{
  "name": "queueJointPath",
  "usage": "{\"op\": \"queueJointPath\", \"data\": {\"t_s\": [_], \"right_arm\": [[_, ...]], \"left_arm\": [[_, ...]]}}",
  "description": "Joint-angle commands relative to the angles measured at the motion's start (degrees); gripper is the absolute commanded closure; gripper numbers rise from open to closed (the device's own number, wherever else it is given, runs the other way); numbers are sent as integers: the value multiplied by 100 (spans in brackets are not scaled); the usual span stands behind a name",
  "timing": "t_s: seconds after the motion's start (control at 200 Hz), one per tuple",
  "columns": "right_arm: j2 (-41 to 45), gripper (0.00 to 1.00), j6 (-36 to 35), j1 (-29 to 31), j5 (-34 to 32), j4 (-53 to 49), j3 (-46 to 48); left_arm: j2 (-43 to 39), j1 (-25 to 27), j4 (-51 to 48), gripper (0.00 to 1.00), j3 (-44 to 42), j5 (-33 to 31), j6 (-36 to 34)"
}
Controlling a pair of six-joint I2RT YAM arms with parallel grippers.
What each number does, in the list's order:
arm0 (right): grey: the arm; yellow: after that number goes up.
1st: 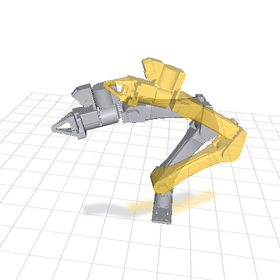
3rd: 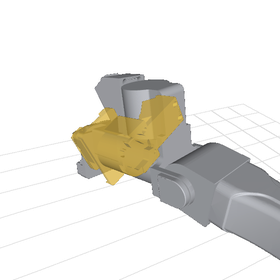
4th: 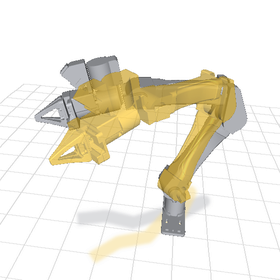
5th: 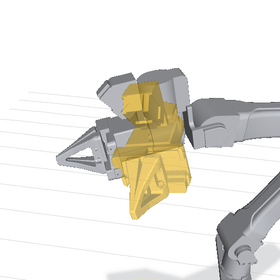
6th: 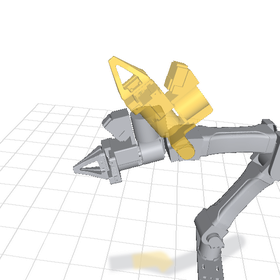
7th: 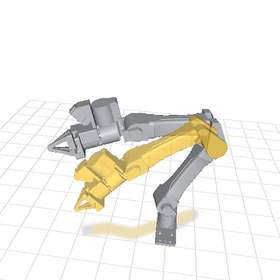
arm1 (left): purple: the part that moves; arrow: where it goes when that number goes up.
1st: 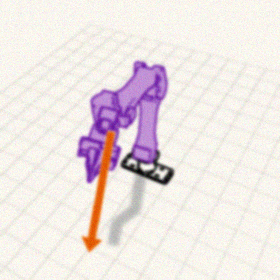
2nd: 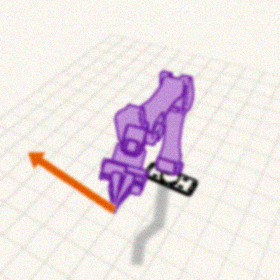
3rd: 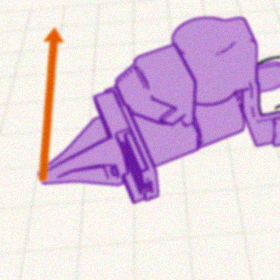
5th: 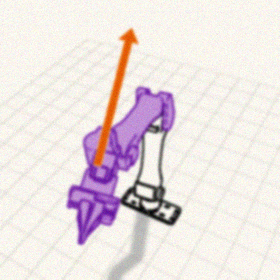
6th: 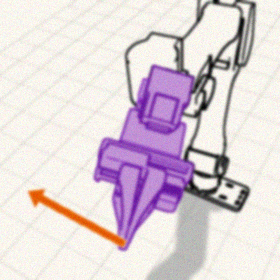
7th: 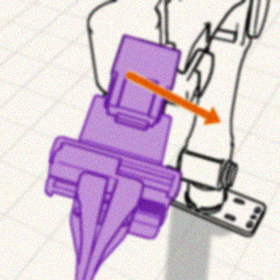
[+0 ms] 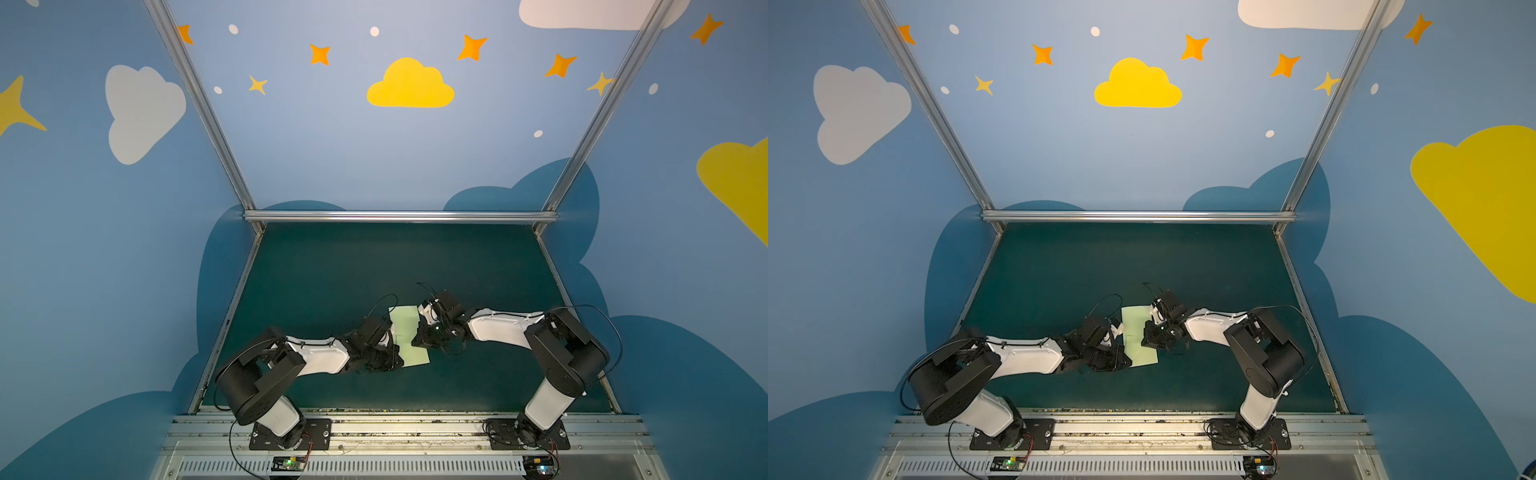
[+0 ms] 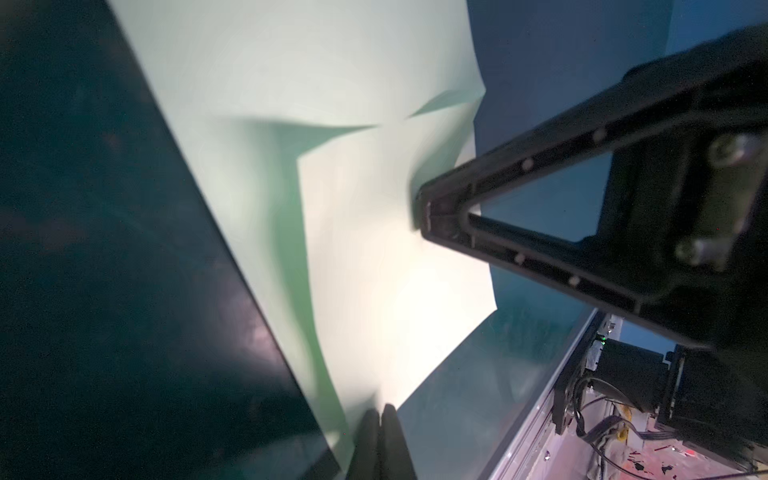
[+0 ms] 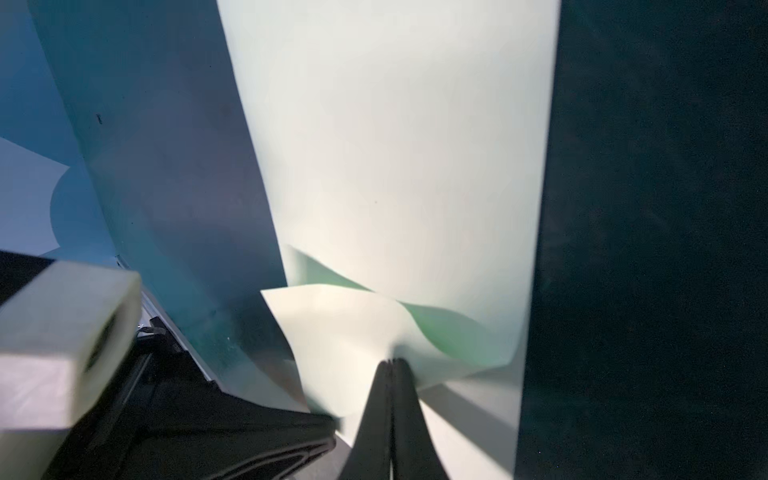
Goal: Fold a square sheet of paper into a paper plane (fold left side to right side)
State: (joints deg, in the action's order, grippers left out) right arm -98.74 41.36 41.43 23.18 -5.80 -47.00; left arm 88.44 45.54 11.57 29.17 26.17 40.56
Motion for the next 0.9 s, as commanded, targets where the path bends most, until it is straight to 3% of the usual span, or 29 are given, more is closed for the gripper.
{"op": "queueJointPath", "data": {"t_s": [0.0, 0.165, 0.37, 0.656, 0.896], "right_arm": [[-238, 100, 29, 23, -406, -246, 247], [-242, 100, 20, 23, -384, -241, 253], [-235, 100, -31, 22, -384, -246, 286], [-220, 100, -25, 29, -393, -245, 290], [-196, 100, -35, 32, -392, -238, 322]], "left_arm": [[-26, 25, -718, 97, -566, -481, 219], [-546, 25, -989, 97, -703, -586, 263], [-997, 25, -1640, 97, 244, -568, -5], [84, 16, -1477, 97, 1340, -328, -299], [794, -43, -1228, 96, 1468, -389, -393]]}}
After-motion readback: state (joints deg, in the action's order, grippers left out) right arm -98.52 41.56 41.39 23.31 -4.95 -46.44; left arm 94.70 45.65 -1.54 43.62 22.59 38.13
